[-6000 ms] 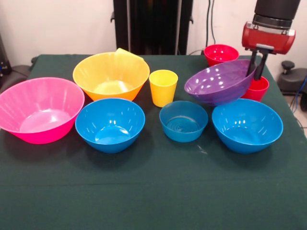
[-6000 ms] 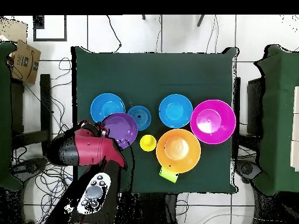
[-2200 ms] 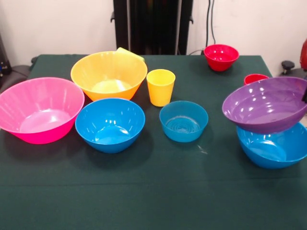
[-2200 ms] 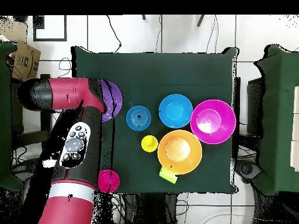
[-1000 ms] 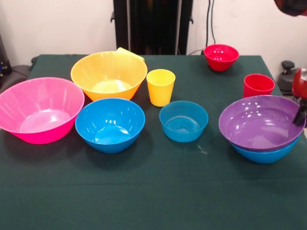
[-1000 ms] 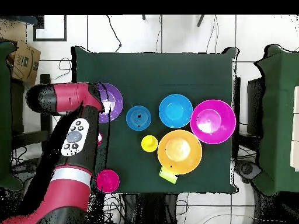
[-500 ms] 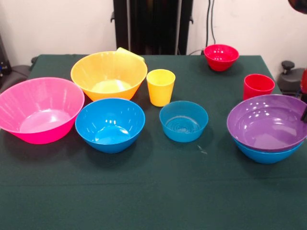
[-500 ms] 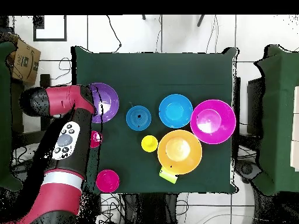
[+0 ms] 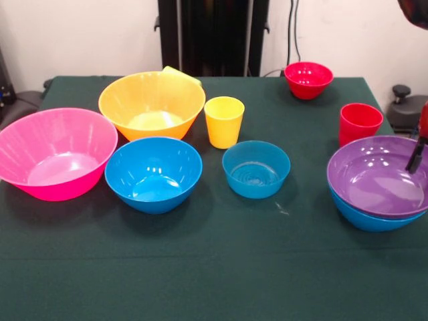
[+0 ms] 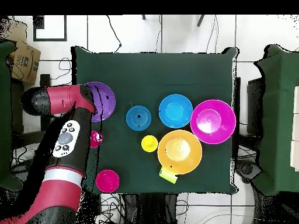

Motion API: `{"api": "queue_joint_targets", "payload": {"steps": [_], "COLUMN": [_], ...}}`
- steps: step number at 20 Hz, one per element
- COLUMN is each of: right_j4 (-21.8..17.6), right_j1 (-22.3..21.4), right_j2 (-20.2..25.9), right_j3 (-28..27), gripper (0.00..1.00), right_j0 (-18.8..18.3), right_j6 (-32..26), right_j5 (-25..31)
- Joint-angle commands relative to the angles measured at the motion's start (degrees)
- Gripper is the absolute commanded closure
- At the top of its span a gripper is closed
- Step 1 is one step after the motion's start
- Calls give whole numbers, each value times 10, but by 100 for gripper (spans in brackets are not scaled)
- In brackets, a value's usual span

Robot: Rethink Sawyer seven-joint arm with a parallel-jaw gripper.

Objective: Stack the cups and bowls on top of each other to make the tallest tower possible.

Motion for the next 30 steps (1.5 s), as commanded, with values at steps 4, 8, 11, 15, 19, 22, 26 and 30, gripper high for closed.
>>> {"api": "queue_joint_targets", "payload": {"steps": [4,8,11,15,19,22,26,30], "right_j4": [0,-1,-2,2,9,14,18,20], "right_j1": [15,13,10,-1,-10,-18,-24,-22], "right_j2": [16,17,15,19,26,35,34,28], "right_j3": [-14,-16,-16,-20,-28,-30,-48,-71], "gripper": [0,0,0,0,0,0,0,0], "right_j0": [3,-1,-1,-7,-5,-8,-10,-8], "right_j6": [115,105,101,93,96,90,88,96], "right_j5": [3,7,11,22,19,14,40,63]}}
